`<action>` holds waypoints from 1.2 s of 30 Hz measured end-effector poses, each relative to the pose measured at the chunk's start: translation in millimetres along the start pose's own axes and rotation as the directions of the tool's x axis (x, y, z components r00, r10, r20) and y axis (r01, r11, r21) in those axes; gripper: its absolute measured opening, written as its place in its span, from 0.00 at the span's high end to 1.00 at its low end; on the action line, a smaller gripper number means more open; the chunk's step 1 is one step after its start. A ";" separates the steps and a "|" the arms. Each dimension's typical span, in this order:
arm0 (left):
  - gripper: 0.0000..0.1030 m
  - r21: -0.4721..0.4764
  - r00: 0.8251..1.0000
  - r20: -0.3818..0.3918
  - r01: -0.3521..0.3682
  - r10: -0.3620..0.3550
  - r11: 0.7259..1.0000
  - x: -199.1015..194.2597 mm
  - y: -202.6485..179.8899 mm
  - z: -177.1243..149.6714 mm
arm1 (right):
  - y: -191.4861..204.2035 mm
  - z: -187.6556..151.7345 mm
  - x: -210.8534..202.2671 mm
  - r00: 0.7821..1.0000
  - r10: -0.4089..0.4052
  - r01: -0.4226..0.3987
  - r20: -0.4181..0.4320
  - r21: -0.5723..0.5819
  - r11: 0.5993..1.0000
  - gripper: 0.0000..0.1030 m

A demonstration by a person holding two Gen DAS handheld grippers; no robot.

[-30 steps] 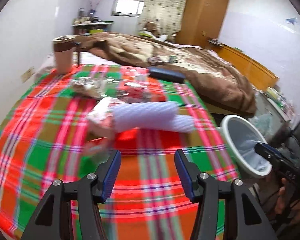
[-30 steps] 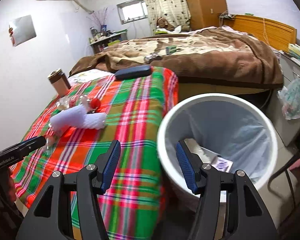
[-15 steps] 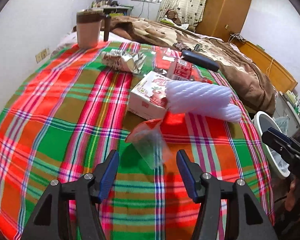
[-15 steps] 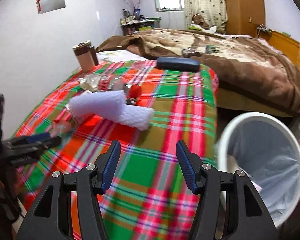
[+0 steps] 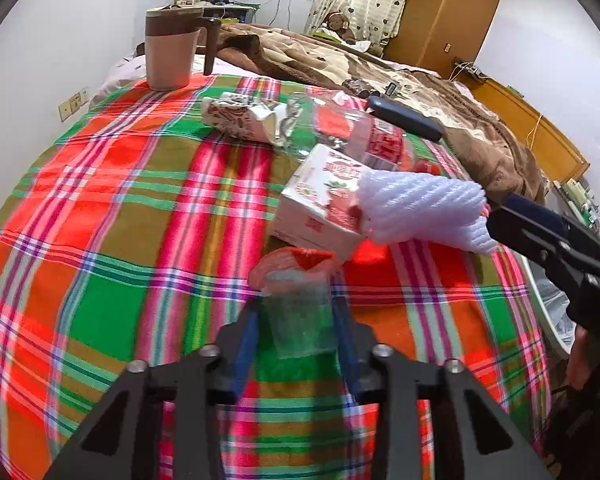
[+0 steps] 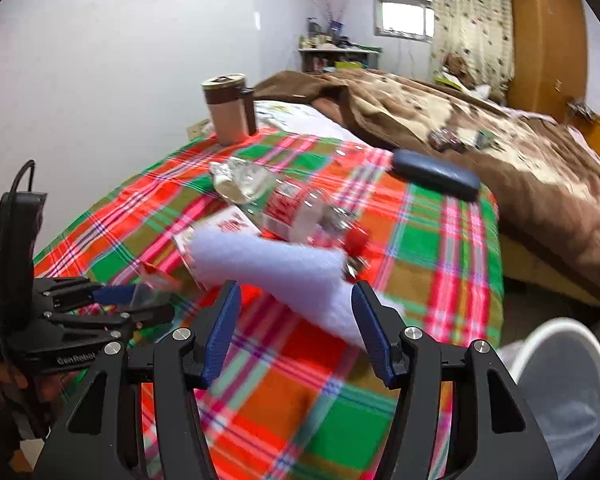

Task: Collect trash
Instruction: 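Grasp the clear plastic cup with the left tool, then grasp a white foam sleeve with the right tool while the left tool holds the cup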

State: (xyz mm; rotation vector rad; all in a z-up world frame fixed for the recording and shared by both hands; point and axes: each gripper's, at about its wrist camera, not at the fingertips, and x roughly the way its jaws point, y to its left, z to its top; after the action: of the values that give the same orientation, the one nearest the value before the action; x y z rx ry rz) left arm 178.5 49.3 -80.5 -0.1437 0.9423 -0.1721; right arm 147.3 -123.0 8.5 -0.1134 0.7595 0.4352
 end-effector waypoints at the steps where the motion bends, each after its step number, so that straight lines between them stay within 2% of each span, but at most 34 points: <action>1: 0.70 0.010 1.000 0.005 -0.012 0.012 1.000 -0.7 2.1 1.9 | 3.1 3.2 4.3 1.000 -0.003 0.003 -0.010 -0.016 1.000 0.43; 7: 0.70 -0.004 0.999 0.005 -0.040 0.040 0.999 -3.3 19.1 3.9 | 18.8 12.5 23.3 0.999 -0.007 0.001 -0.047 -0.128 0.992 0.43; 12: 0.70 -0.019 1.000 -0.006 -0.014 0.014 1.000 -3.7 28.8 5.0 | 25.3 16.8 21.3 0.999 0.009 -0.015 -0.034 -0.190 0.982 0.43; 16: 0.70 -0.022 1.000 -0.007 -0.006 0.006 1.000 -2.0 30.8 5.3 | 21.8 24.7 17.5 0.999 0.042 -0.042 0.000 -0.171 0.984 0.43; 19: 0.69 -0.023 1.000 -0.004 -0.005 0.005 1.000 -1.2 31.1 5.2 | 17.0 32.2 26.4 0.999 0.032 -0.030 0.007 -0.155 0.987 0.43; 24: 0.69 -0.022 1.000 -0.002 0.003 -0.003 1.000 -1.3 30.7 5.9 | 6.7 44.6 49.7 0.993 0.106 -0.110 -0.044 -0.090 0.990 0.43; 26: 0.69 -0.024 1.000 -0.003 0.007 -0.007 1.000 -0.5 31.1 7.2 | 7.3 42.7 58.9 0.981 0.160 -0.171 -0.112 -0.095 0.981 0.43; 29: 0.68 -0.023 1.000 -0.001 0.008 -0.008 1.000 -0.4 31.9 6.7 | 4.9 34.6 53.5 0.967 0.216 -0.228 -0.135 -0.077 0.971 0.43; 36: 0.68 -0.030 1.000 0.006 0.023 -0.022 0.999 0.1 35.5 5.3 | 12.5 13.8 32.5 0.959 0.219 -0.239 -0.177 -0.100 0.966 0.43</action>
State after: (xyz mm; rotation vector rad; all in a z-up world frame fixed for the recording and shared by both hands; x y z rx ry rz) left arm 185.8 84.2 -84.6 -0.1824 0.9382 -0.1784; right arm 171.7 -97.0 -3.1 -0.1771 0.9139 0.7000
